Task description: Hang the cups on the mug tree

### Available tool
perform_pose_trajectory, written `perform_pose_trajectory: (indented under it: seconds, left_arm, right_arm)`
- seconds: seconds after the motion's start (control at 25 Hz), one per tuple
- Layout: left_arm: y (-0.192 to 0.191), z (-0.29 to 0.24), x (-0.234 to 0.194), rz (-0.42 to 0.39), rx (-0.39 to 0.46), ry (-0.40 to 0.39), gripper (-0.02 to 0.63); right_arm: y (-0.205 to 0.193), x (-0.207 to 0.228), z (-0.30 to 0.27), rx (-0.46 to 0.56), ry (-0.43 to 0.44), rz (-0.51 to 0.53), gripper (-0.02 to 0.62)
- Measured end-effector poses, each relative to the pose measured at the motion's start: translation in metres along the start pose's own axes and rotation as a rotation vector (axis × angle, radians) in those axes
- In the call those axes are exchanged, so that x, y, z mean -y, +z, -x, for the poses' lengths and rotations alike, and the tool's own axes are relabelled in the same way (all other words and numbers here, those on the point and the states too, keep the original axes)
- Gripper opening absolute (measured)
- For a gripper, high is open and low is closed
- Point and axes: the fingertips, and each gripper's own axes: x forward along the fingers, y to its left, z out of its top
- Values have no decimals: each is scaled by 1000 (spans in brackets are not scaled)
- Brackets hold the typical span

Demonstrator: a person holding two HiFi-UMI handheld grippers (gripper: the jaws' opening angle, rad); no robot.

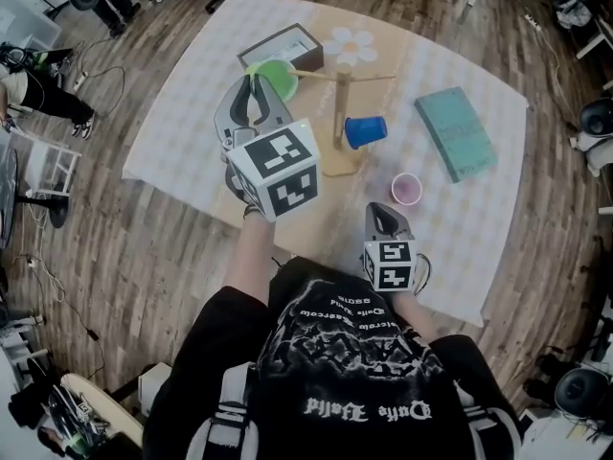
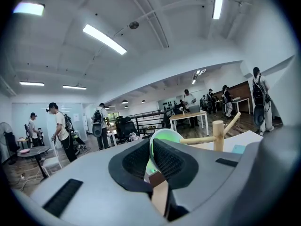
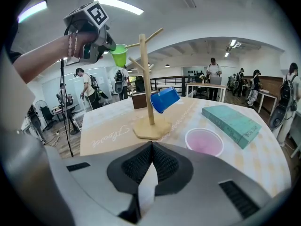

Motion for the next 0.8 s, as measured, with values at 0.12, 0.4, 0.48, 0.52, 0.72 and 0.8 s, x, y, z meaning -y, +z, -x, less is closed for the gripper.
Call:
perform_pose_trajectory:
  seconds: [0.12, 0.4, 0.48, 0.52, 0.72, 0.8]
  left_arm:
    - [0, 2, 6, -11, 1, -9, 43]
    - [-5, 6, 24, -57, 15, -22, 43]
    - [-8, 6, 28, -58, 9, -29, 43]
    - [-8, 6, 29, -57, 6, -32, 43]
    - [-4, 10, 31, -69, 18, -36, 43]
    - [-5, 13, 33, -75, 20, -40, 43]
  right_arm:
    - [1, 0, 0, 2, 1, -2, 9]
    - [-1, 2, -2, 3, 0, -9, 9]
    - [-3, 2, -3, 1, 3, -10, 9]
    - [-3, 2, -3, -2, 4, -10, 9]
    - [0, -1, -3, -7, 8, -7, 9]
    - [0, -3, -3, -6, 11, -7, 9]
